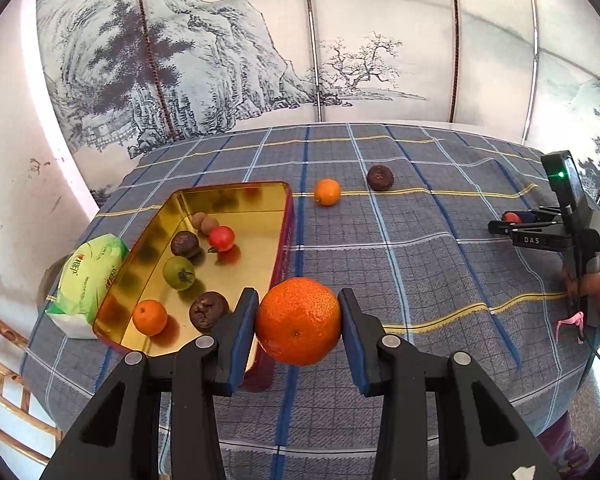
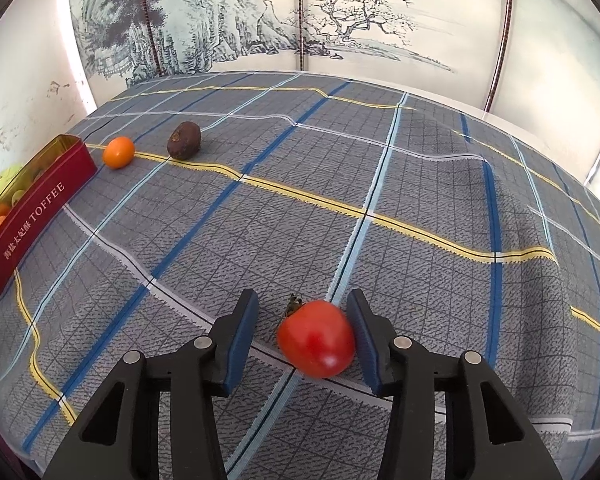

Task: Organize fruits
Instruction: 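Carry the orange into the tin and open the left gripper, then carry the red tomato toward the tin with the right gripper, then lower the red tomato into the tin and open the right gripper, then grasp the loose orange with the left gripper while the right gripper moves toward the dark brown fruit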

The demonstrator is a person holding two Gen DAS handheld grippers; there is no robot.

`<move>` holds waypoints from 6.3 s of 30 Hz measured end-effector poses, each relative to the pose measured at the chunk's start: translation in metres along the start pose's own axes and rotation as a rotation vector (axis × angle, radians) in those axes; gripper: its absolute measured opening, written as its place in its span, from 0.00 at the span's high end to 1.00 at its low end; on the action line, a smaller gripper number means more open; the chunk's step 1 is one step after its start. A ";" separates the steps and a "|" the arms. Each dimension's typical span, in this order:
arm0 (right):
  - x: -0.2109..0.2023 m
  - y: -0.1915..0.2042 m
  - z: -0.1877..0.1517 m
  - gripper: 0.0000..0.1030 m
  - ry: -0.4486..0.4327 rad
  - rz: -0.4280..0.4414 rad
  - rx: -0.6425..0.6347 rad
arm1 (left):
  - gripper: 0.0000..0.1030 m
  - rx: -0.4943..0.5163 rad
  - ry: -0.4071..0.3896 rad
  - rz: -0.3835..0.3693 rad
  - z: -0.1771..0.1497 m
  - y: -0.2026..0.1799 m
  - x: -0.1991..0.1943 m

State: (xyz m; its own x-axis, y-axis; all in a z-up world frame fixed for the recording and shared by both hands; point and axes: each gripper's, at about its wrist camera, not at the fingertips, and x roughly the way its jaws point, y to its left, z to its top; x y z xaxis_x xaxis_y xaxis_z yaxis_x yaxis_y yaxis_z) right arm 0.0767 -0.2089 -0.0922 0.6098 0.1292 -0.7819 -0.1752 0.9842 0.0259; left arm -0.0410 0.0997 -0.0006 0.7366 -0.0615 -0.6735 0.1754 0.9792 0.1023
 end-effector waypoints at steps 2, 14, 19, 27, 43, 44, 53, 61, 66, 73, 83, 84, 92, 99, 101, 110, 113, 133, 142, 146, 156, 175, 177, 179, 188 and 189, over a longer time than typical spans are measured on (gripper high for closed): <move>0.000 0.000 0.000 0.54 0.000 0.001 0.001 | 0.64 -0.004 0.000 0.008 0.000 0.003 0.001; 0.000 0.000 0.000 0.54 0.000 0.000 0.001 | 0.64 -0.034 0.013 0.048 0.008 0.030 0.015; -0.001 0.000 -0.001 0.54 0.000 0.002 0.002 | 0.64 -0.056 0.029 0.072 0.018 0.051 0.025; 0.000 -0.001 -0.001 0.53 0.001 0.004 -0.002 | 0.64 -0.083 0.074 0.074 0.043 0.073 0.060; -0.001 -0.001 -0.001 0.53 0.001 0.005 -0.001 | 0.64 -0.132 0.213 0.011 0.059 0.067 0.130; -0.001 -0.001 -0.001 0.53 0.001 0.005 -0.001 | 0.64 -0.129 0.216 0.009 0.058 0.066 0.131; -0.001 0.000 -0.001 0.53 0.001 0.004 -0.002 | 0.62 -0.075 0.177 0.062 0.053 0.054 0.122; -0.001 0.000 -0.001 0.53 0.001 0.002 -0.003 | 0.43 -0.027 0.083 0.131 0.042 0.042 0.092; -0.001 0.000 -0.002 0.54 0.001 0.003 0.000 | 0.26 -0.023 0.009 0.193 0.031 0.035 0.063; -0.004 0.002 -0.004 0.58 0.004 -0.002 -0.008 | 0.25 -0.048 -0.042 0.219 0.020 0.034 0.033; -0.027 0.022 -0.016 0.64 -0.026 0.024 -0.014 | 0.16 -0.130 -0.033 0.126 0.000 0.039 0.016; -0.029 0.018 -0.017 0.65 -0.034 0.025 -0.001 | 0.16 -0.130 -0.031 0.117 -0.002 0.038 0.015; -0.034 0.007 -0.027 0.68 -0.032 0.016 0.042 | 0.12 -0.106 -0.065 0.094 -0.020 0.028 0.002; -0.028 0.005 -0.026 0.68 -0.005 0.022 0.044 | 0.10 -0.123 -0.044 0.047 -0.023 0.024 0.003; -0.027 0.006 -0.025 0.68 0.000 0.018 0.035 | 0.11 -0.109 -0.056 0.051 -0.024 0.023 -0.001; -0.048 0.043 0.002 0.69 -0.047 0.104 -0.024 | 0.20 -0.209 -0.083 0.101 -0.036 0.057 -0.021; -0.060 0.078 0.021 0.69 -0.082 0.159 -0.078 | 0.21 -0.263 -0.046 0.088 -0.048 0.073 -0.017; -0.007 0.307 0.089 0.69 -0.010 0.454 -0.330 | 0.06 -0.467 -0.039 0.160 -0.110 0.090 -0.040; 0.025 0.341 0.094 0.69 0.048 0.429 -0.370 | 0.04 -0.458 0.001 0.167 -0.121 0.083 -0.041; 0.031 0.345 0.096 0.69 0.058 0.425 -0.371 | 0.04 -0.474 0.027 0.157 -0.124 0.084 -0.038; 0.035 0.347 0.097 0.68 0.063 0.439 -0.359 | 0.01 -0.452 0.017 0.169 -0.124 0.076 -0.047; -0.017 0.242 0.070 0.26 -0.114 0.411 -0.206 | 0.01 -0.314 0.014 0.117 -0.113 0.043 -0.045; -0.019 0.216 0.064 0.21 -0.126 0.389 -0.165 | 0.01 -0.306 0.021 0.104 -0.112 0.040 -0.043; -0.021 0.186 0.057 0.18 -0.132 0.360 -0.122 | 0.01 -0.294 0.029 0.102 -0.110 0.036 -0.040; -0.009 0.081 0.033 0.07 -0.077 0.132 -0.014 | 0.01 -0.160 0.061 0.146 -0.092 0.012 -0.025; -0.008 0.072 0.033 0.06 -0.076 0.117 -0.006 | 0.01 -0.141 0.061 0.155 -0.087 0.009 -0.022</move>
State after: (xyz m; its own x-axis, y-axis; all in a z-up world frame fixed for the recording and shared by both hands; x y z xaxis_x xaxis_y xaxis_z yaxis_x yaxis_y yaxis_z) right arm 0.0847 -0.1347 -0.0635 0.6419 0.2517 -0.7243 -0.2528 0.9612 0.1101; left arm -0.1127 0.1263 -0.0482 0.7059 0.0995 -0.7013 -0.0331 0.9936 0.1076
